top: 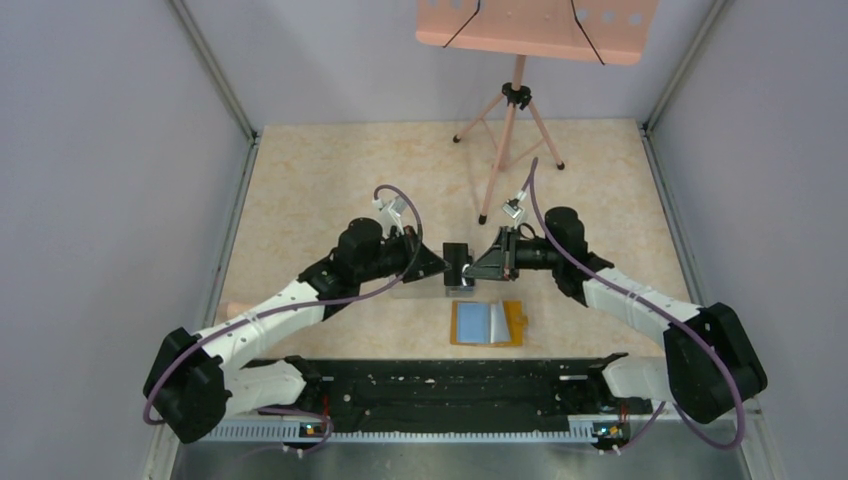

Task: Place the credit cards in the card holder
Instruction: Insert the credit card into the card holder.

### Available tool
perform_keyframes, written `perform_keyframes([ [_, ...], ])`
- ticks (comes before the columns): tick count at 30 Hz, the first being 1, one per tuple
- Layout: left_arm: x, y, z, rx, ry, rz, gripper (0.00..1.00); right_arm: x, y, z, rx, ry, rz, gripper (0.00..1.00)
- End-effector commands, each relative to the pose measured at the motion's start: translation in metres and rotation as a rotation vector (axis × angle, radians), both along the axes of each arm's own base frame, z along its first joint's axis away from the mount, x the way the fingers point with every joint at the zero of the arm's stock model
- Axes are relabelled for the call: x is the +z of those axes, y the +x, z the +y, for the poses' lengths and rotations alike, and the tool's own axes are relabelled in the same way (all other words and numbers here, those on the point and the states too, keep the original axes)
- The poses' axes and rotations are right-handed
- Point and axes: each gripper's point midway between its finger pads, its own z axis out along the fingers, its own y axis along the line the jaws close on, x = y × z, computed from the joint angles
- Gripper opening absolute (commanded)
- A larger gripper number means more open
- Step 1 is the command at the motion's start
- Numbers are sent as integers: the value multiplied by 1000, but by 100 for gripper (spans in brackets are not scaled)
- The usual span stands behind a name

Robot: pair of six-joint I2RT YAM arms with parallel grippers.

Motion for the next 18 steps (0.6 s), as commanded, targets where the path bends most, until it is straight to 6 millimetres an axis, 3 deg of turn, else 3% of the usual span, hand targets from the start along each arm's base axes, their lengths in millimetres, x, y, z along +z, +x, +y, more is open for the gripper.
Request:
perform_keyframes([
  [1,2,-3,-3,-22,-19,-20,0,48,-6,6,69,129,-163,0],
  [7,4,-5,-5,-35,-37,-33,0,49,-7,3,65,137,-178,0],
  [14,19,-11,-7,-72,-95,-70,0,54,-2,-4,36,177,-177,42],
  [18,23,-14,-12,-102,-121,-72,0,62,-5,-2,64,224,-178,46],
])
